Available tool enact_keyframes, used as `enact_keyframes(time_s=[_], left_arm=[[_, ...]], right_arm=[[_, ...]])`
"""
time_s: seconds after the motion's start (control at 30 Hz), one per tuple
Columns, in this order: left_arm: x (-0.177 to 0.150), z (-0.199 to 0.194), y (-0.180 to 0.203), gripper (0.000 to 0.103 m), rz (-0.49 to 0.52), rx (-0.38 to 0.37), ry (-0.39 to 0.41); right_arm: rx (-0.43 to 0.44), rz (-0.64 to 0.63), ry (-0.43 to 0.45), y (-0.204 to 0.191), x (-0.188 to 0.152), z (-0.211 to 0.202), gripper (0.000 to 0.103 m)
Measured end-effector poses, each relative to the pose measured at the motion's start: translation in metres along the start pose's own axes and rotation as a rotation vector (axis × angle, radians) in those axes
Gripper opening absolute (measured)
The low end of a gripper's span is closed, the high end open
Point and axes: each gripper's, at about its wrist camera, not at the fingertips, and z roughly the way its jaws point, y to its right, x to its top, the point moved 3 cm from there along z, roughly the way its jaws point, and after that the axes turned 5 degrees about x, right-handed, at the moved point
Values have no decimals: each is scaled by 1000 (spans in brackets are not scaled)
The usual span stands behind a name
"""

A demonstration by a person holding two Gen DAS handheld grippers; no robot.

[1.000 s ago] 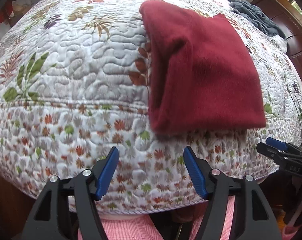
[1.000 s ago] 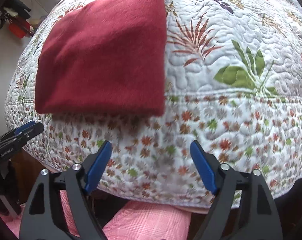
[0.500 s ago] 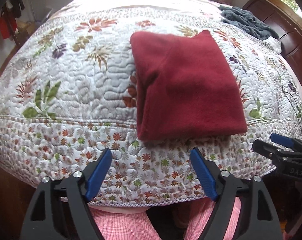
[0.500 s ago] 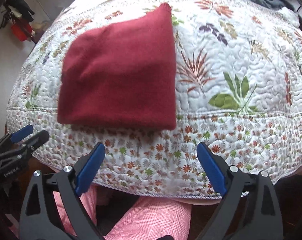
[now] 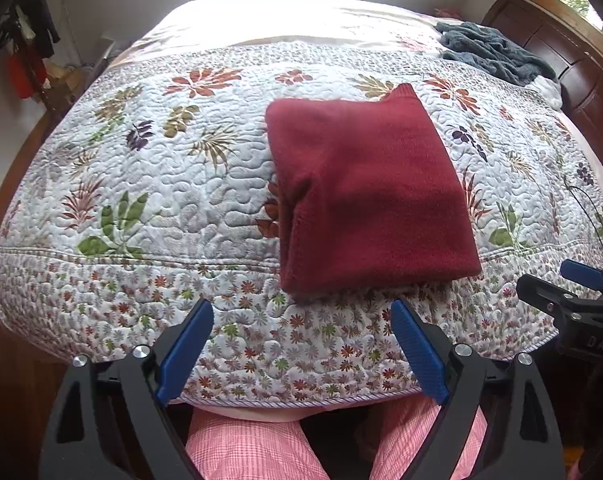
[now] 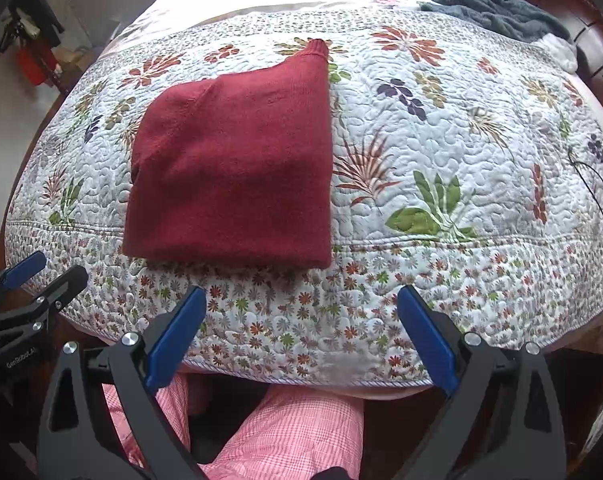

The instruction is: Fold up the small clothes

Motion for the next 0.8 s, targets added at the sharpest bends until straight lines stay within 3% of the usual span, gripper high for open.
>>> enact_keyframes(time_s=[0.8], left_arm=[[4,-20,18,90,23,62,42]], right_arm=[[-53,7,29,8,3,-21,98]])
